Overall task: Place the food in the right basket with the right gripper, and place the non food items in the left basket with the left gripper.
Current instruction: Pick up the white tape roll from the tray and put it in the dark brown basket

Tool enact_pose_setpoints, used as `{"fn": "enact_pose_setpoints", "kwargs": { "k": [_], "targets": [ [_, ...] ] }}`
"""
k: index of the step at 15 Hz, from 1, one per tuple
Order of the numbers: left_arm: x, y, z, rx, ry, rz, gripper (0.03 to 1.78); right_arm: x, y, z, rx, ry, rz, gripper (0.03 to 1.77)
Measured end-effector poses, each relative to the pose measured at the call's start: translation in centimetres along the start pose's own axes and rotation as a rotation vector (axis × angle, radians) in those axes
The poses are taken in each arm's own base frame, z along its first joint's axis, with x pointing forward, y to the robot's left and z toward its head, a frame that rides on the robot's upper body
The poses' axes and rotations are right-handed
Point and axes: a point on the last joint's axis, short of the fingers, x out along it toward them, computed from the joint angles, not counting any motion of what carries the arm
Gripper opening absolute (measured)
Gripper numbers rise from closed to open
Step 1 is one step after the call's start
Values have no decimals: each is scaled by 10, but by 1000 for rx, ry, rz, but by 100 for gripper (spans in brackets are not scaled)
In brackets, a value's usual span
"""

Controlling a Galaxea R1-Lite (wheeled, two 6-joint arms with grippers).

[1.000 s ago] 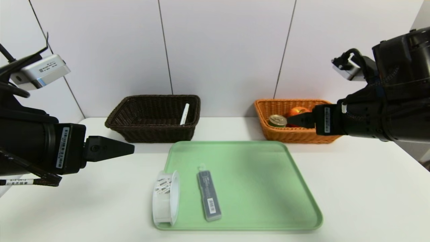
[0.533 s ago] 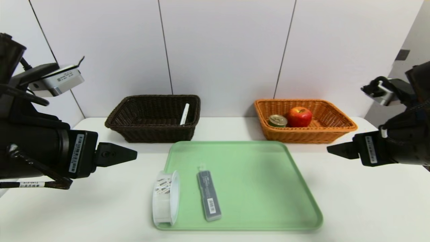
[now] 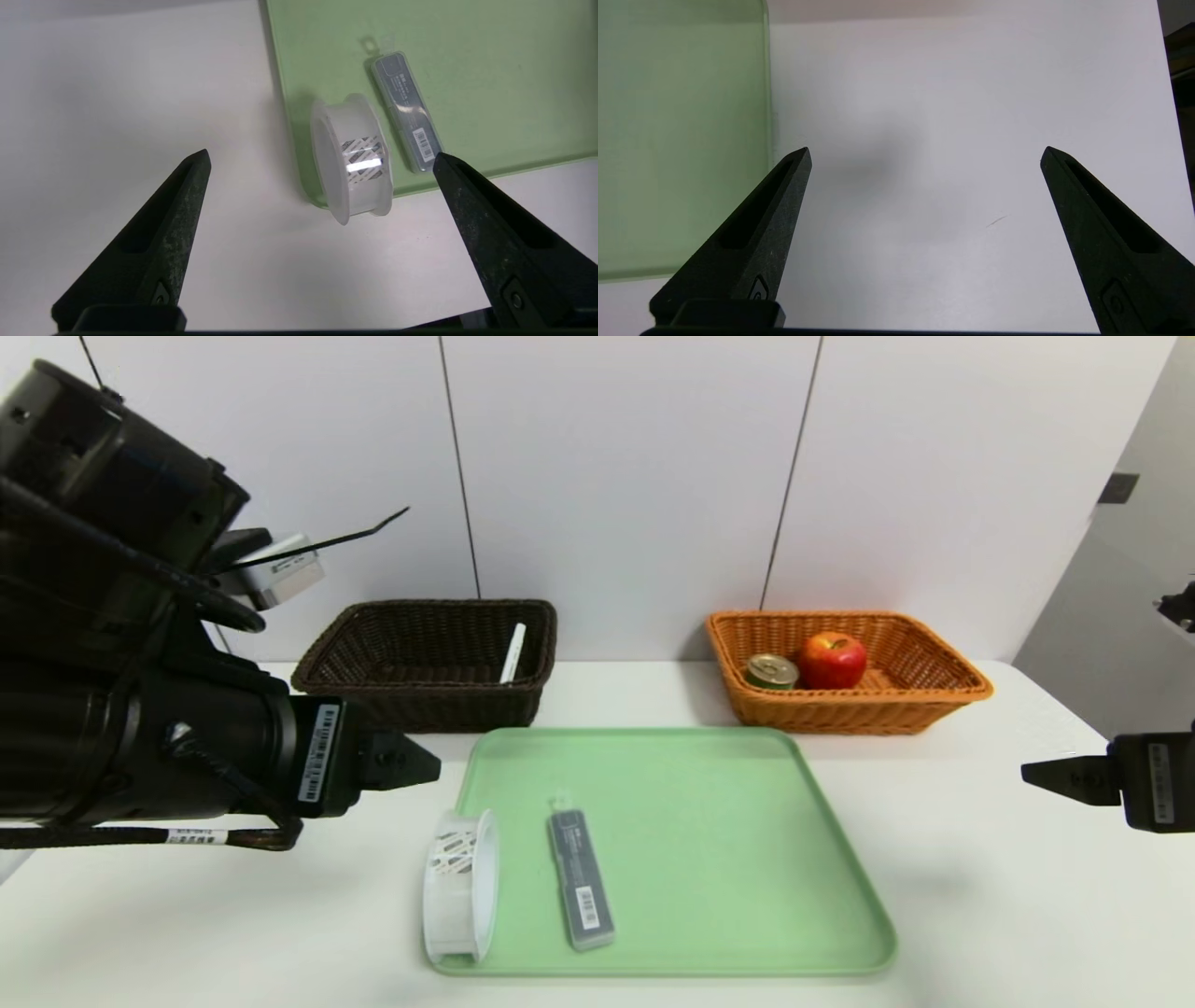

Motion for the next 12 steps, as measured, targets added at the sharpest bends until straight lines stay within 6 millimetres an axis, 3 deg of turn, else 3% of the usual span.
{"fn": "enact_pose_setpoints", "kwargs": {
  "k": [5,12],
  "targets": [
    [13,-28,-10,-3,116,42,169,8,-1,3,14,-14,-20,169],
    [49,-46,-17,19,195,99,169,15,1,12,19,-30,-27,169]
  ]
}}
